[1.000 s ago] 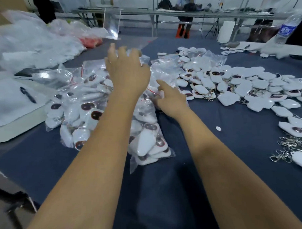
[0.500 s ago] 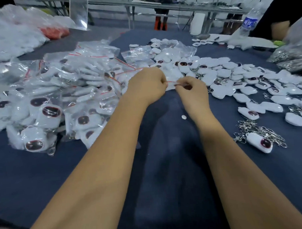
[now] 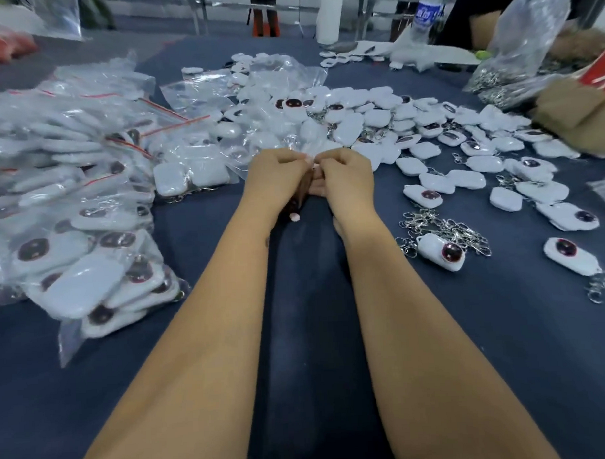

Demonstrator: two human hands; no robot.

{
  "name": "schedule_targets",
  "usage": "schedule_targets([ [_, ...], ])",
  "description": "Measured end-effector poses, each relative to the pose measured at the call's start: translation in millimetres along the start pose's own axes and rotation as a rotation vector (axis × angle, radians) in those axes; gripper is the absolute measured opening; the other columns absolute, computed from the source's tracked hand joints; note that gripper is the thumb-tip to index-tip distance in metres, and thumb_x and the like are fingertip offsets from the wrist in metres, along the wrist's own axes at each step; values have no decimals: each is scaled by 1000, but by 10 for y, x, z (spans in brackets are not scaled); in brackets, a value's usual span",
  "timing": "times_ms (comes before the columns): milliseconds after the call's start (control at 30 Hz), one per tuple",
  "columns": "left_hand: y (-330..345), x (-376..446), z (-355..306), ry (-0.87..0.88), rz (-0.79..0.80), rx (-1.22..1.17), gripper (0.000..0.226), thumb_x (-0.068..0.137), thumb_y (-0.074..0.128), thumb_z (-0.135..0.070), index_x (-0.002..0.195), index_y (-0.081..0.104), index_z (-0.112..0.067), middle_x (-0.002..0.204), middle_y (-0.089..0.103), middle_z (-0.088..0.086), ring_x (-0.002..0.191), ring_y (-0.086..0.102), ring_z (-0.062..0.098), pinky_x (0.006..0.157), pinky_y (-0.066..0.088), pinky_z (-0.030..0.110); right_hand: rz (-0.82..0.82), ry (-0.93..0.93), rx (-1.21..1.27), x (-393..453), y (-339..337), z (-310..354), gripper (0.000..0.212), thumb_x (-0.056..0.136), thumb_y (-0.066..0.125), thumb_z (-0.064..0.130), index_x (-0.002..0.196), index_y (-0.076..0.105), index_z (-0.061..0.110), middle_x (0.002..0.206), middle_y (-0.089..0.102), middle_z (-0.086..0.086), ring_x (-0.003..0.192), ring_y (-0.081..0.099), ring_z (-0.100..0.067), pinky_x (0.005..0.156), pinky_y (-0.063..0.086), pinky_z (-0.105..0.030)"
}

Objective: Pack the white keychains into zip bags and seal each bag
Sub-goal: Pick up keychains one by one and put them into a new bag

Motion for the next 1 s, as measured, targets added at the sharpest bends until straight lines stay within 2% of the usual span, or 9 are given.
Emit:
schedule_targets([
  [100,-52,-6,33,43,-12,-26,9,87,66,-10,88,75,-11,80,73,4,76,69,21,74,57,36,25,11,5,4,47,8,14,86,54,9,78,65,12,78,69,-10,72,69,-26,71,61,-40],
  [233,-48,-78,55,39,-39,-86,15,83,69,-4,75,60,-13,51,61,2,41,55,20,39,43,26,13,-41,-82,-14,70,37,14,84,58,10,74,65,16,81,71,-9,82,70,-32,80,57,-52],
  [333,-37,-90,50,33,-6,-130,17,85,67,-8,71,59,-16,52,61,2,42,56,21,41,45,28,-8,-44,-86,-17,47,32,21,82,53,7,64,59,17,68,64,-4,72,63,-27,80,56,-56],
  [433,-53,-101,31,51,14,-128,25,85,59,-8,68,69,-23,60,67,-1,56,63,17,55,53,36,67,-26,-36,-37,56,35,13,82,58,12,69,61,15,69,63,-4,71,60,-25,84,57,-50],
  [567,-43,-123,11,97,-25,5,22,83,56,1,78,62,-20,53,59,-5,41,57,12,39,46,21,116,-75,-55,-103,64,60,10,86,71,12,90,62,10,83,68,-17,68,63,-26,70,54,-39],
  [667,-47,-116,39,65,-52,-5,20,83,63,-1,76,56,-18,53,56,-3,41,57,15,38,44,23,98,-55,-12,-112,31,64,11,85,66,2,88,61,11,83,67,-21,66,62,-29,73,58,-48],
  [767,-99,-96,40,33,-63,-113,19,85,66,-5,71,63,-17,57,59,-1,50,57,18,52,51,30,56,-26,-30,-113,-15,57,21,83,51,-5,88,61,13,85,69,-21,78,70,-39,78,60,-51],
  [867,-116,-94,33,-8,-3,-275,28,89,61,-4,68,72,-17,64,67,4,60,63,20,59,55,32,79,4,55,-105,-34,67,24,85,48,-6,88,63,12,80,69,-15,72,70,-30,73,62,-41],
  [1000,-70,-112,25,73,-14,-68,15,86,66,-3,80,63,-16,52,59,-10,51,62,16,49,52,28,167,-42,30,-141,22,89,1,89,66,12,88,66,11,80,70,-10,68,66,-22,68,59,-40],
])
Point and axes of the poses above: each hand's wrist, its own x-axis towards the middle knuckle, its own y-axis out of the palm, z = x × y, the point moved 5 cm from there along x, towards the middle knuckle
